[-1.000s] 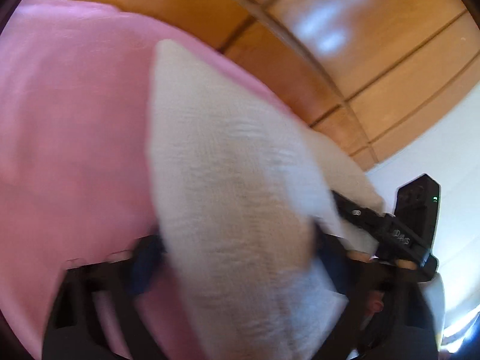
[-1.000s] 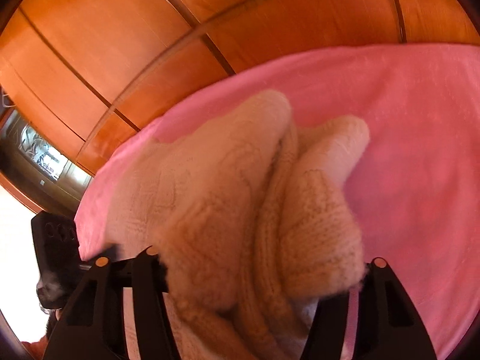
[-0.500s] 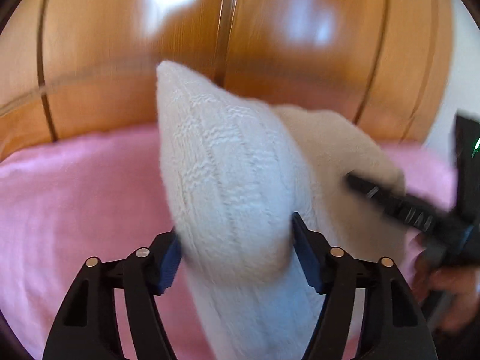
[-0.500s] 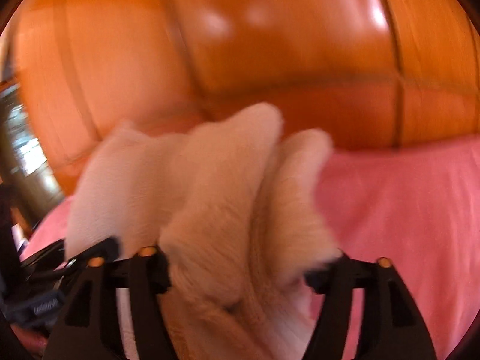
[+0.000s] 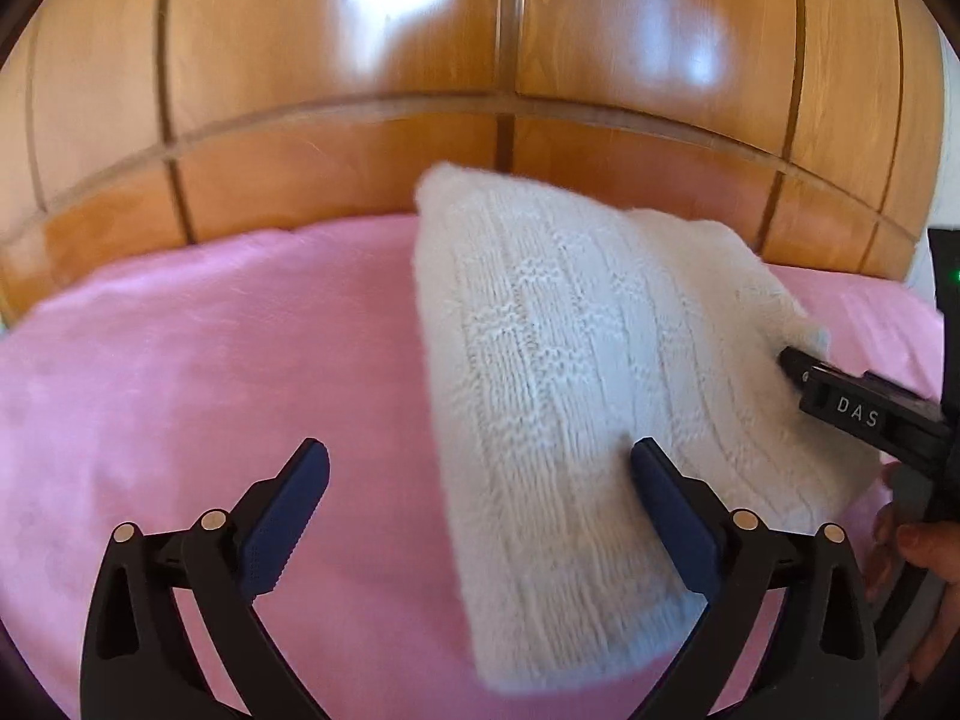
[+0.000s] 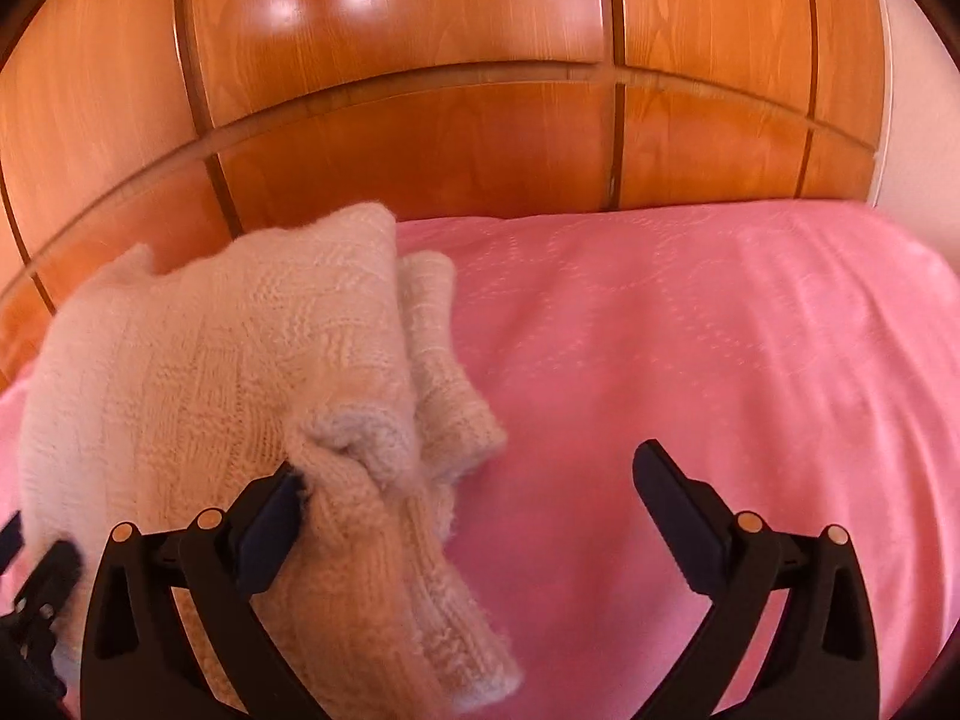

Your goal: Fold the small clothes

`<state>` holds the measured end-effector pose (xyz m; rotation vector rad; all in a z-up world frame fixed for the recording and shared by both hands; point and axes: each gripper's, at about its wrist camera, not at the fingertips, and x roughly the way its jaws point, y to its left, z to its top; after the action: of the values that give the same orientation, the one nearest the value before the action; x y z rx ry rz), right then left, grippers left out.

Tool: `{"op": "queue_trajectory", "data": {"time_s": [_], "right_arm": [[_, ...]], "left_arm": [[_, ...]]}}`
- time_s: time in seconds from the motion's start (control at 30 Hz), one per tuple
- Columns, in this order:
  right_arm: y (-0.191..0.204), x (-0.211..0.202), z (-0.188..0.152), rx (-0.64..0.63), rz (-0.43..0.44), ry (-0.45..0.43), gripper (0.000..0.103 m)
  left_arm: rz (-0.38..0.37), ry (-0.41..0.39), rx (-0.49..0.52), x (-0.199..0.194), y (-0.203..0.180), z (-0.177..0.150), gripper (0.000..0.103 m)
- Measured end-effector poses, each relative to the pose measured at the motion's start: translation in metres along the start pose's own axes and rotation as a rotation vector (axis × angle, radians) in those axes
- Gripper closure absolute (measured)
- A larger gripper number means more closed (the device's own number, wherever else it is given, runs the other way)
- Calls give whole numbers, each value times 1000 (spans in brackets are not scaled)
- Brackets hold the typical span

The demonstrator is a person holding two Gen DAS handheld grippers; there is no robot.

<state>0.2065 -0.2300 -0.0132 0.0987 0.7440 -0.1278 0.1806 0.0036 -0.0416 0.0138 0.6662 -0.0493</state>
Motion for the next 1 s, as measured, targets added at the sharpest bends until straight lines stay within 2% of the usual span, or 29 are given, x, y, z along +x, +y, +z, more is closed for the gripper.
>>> {"op": "queue_trajectory", "data": {"time_s": [0.07, 0.17, 0.3, 0.37, 0.53, 0.57, 0.67, 0.83, 1.0], "right_arm": [[7, -17, -5, -22, 35, -45, 2], [12, -37, -15, -22, 62, -71, 2], [11, -68, -30, 5, 70, -116, 2], [12, -80, -36, 4, 71, -115, 2], [14, -115, -55, -31, 57, -139, 2], [14, -123, -58, -36, 57, -145, 2], [11, -145, -67, -34, 66, -166, 2], [8, -168, -77, -49, 71, -191, 2], [9, -170, -81, -49, 97, -169, 2]], "left_arm": [[40, -21, 14, -15, 3, -6, 4], [53, -1, -32, -28, 8, -15, 4], [12, 35, -113, -39, 19, -30, 4], [22, 50, -128, -44, 22, -38, 4], [162, 15, -67, -72, 12, -55, 4], [171, 10, -53, -77, 9, -58, 4], [168, -9, -39, -96, 4, -66, 4], [172, -89, -79, -128, 6, -72, 4], [156, -74, -93, -140, 11, -69, 4]]}}
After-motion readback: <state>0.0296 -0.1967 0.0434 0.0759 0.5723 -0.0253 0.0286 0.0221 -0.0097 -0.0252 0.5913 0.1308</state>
